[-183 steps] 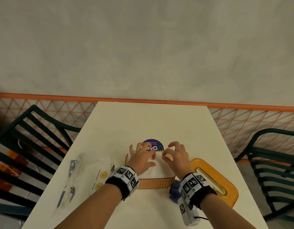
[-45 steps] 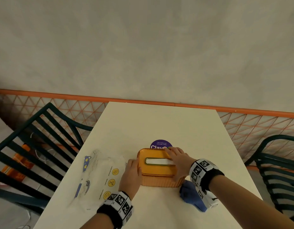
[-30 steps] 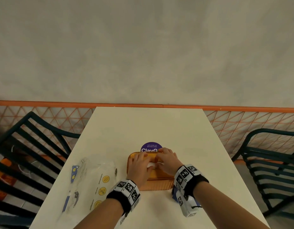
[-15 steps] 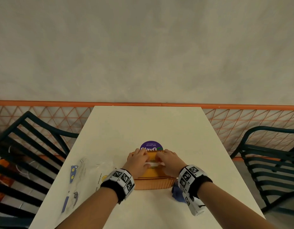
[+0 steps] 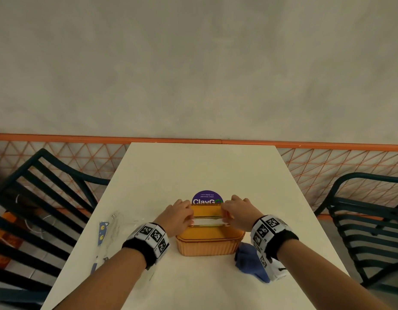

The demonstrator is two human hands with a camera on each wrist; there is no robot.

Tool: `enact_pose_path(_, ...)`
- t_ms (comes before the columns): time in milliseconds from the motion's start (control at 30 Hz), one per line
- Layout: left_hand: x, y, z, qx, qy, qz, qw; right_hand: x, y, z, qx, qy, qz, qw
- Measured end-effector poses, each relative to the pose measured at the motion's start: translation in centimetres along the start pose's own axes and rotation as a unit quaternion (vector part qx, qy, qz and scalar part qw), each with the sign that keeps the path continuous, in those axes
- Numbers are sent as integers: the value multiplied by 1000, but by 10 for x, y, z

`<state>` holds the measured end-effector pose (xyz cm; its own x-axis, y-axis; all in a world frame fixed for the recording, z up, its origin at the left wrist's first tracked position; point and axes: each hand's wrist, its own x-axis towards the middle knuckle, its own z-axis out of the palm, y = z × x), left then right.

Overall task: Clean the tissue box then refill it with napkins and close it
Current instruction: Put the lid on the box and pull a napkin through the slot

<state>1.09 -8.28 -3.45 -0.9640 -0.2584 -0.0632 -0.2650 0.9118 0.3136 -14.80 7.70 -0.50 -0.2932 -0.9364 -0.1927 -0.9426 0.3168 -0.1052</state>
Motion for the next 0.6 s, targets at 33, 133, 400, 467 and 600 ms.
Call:
enact_pose_path(33,-1,0,1,-19,5,0,1000,-1,1,0,20,3,0,1000)
enact_pose_path(133,-2,-2,2,-59,0,-5,998,-4,3,1,62,-21,6,998)
enact_pose_path(400,4,-1,5,-78,29,-51,995,2,6,9,86,4,28,996)
enact_pose_path(467,1,0,7,-87,41,-40,995,-1,8,11,113,21,32,993)
enact_pose_path(600,-2,-7,8,-122,25,-35,992,-6,9,14,126,9,38,991)
